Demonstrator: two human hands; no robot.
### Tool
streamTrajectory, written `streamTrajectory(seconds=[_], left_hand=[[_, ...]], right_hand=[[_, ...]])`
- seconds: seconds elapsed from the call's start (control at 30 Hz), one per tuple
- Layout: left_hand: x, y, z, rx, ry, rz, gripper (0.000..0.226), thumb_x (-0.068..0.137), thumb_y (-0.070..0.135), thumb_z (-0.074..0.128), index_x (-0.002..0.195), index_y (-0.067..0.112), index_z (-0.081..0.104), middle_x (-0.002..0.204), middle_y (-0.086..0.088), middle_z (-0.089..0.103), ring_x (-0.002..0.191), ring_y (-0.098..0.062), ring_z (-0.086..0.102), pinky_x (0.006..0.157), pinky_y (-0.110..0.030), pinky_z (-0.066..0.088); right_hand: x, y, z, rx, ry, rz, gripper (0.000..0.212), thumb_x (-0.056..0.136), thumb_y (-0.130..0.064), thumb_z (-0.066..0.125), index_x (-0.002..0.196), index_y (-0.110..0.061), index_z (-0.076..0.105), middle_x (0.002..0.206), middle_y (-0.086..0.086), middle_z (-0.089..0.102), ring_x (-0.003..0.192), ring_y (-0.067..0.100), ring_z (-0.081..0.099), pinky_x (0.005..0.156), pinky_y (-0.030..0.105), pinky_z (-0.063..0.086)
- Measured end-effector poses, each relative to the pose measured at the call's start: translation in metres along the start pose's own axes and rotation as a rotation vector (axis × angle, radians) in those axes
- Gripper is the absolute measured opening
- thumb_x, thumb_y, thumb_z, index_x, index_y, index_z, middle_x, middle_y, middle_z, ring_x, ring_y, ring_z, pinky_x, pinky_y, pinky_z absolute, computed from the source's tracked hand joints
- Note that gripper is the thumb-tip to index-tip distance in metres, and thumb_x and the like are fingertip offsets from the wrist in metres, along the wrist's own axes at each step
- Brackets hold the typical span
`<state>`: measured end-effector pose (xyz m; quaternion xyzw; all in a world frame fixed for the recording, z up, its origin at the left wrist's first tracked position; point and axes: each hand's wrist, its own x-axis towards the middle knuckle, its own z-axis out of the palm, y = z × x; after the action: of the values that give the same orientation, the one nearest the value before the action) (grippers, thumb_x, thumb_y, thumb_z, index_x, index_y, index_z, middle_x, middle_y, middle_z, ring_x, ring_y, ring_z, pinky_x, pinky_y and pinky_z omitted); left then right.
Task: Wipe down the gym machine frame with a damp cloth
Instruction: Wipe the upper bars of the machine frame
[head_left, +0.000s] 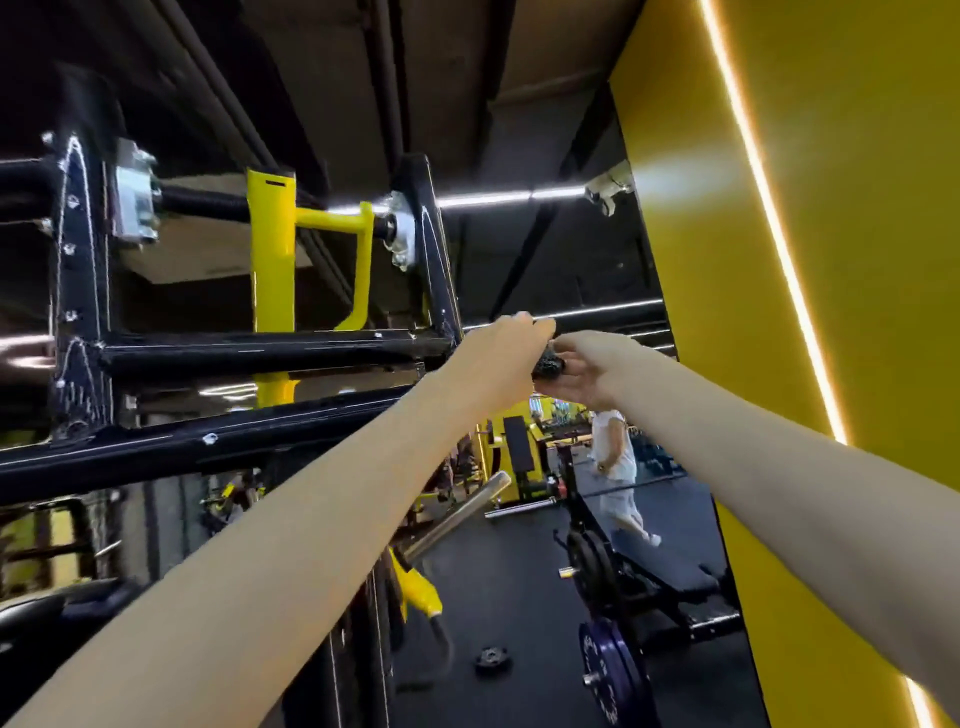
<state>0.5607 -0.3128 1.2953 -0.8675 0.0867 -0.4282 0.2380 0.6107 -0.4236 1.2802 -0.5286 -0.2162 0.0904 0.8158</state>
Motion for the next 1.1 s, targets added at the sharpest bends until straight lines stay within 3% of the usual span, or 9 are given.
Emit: streamTrajectory(seconds=[0.2,0.3,0.37,0.47,0.6,0.83,0.97,1.03,1.1], left_hand=[[0.029,0.022,0.056,0.232,0.010,-0.184,0.047,0.087,0.007,0.062,0.127,0.013,0.038,0.118,-0.006,0.046,0.111,-0.025,0.049,0.068,-0.033,0.039],[0.036,0.032,0.072,0.284,-0.055,-0.264,0.045,0.087,0.006,0.059,0.126,0.014,0.037,0.116,-0.006,0.046,0.108,-0.025,0.049,0.064,-0.031,0.034],[0.042,0.029,0.074,0.241,-0.091,-0.381,0.033,0.087,0.008,0.059,0.114,0.014,0.042,0.107,-0.006,0.049,0.102,-0.027,0.053,0.064,-0.034,0.037],[0.053,0.000,0.062,-0.006,0.139,-0.735,0.019,0.085,0.007,0.063,0.097,0.012,0.049,0.093,-0.005,0.055,0.088,-0.026,0.057,0.070,-0.038,0.047],[0.078,-0.043,0.045,-0.014,0.369,-1.014,0.018,0.088,0.002,0.058,0.104,0.005,0.053,0.104,-0.014,0.058,0.092,-0.027,0.054,0.067,-0.034,0.038],[0.113,-0.082,0.064,0.140,0.288,-0.837,0.023,0.089,-0.004,0.054,0.111,0.004,0.055,0.108,-0.016,0.058,0.098,-0.032,0.057,0.070,-0.035,0.042],[0.115,-0.095,0.073,0.219,0.168,-0.702,0.020,0.085,-0.009,0.053,0.090,0.009,0.047,0.090,-0.010,0.050,0.083,-0.026,0.051,0.063,-0.034,0.035],[0.112,-0.097,0.073,0.287,0.029,-0.561,0.023,0.081,-0.011,0.056,0.087,0.009,0.049,0.090,-0.009,0.052,0.083,-0.026,0.052,0.063,-0.035,0.039],[0.110,-0.100,0.069,0.369,-0.119,-0.419,0.024,0.080,-0.010,0.057,0.089,0.011,0.051,0.093,-0.009,0.054,0.085,-0.025,0.054,0.071,-0.040,0.047]], right_hand=[[0.074,0.012,-0.034,-0.107,-0.180,0.049,0.008,0.093,-0.012,0.056,0.089,-0.005,0.057,0.073,0.010,0.066,0.069,0.022,0.067,0.057,0.032,0.053],[0.106,0.019,-0.047,-0.196,-0.275,0.075,0.006,0.092,-0.017,0.059,0.088,-0.013,0.060,0.082,0.006,0.069,0.079,0.019,0.066,0.076,0.032,0.049],[0.124,0.021,-0.050,-0.197,-0.377,0.114,0.007,0.092,-0.018,0.061,0.086,-0.014,0.060,0.082,0.006,0.070,0.075,0.016,0.064,0.074,0.029,0.047],[0.144,0.025,-0.045,-0.265,-0.495,0.150,0.013,0.092,-0.020,0.061,0.101,-0.011,0.064,0.094,0.011,0.073,0.074,0.014,0.062,0.067,0.026,0.045],[0.167,0.028,-0.039,-0.253,-0.521,0.086,0.031,0.092,-0.015,0.058,0.121,-0.004,0.058,0.086,0.012,0.072,0.066,0.015,0.061,0.082,0.030,0.049],[0.191,0.026,-0.029,-0.264,-0.560,0.000,0.030,0.092,-0.008,0.058,0.120,0.003,0.058,0.085,0.016,0.069,0.057,0.014,0.058,0.063,0.026,0.048],[0.204,0.024,-0.011,-0.335,-0.548,-0.140,0.036,0.093,-0.002,0.052,0.127,0.009,0.053,0.083,0.027,0.064,0.070,0.009,0.060,0.061,0.028,0.054],[0.214,0.023,0.000,-0.358,-0.530,-0.216,0.026,0.090,-0.005,0.057,0.115,0.002,0.060,0.071,0.013,0.057,0.059,0.011,0.051,0.042,0.020,0.041],[0.224,0.021,0.011,-0.358,-0.516,-0.284,0.026,0.090,-0.012,0.062,0.116,-0.008,0.058,0.078,0.006,0.055,0.065,0.015,0.051,0.050,0.022,0.040]])
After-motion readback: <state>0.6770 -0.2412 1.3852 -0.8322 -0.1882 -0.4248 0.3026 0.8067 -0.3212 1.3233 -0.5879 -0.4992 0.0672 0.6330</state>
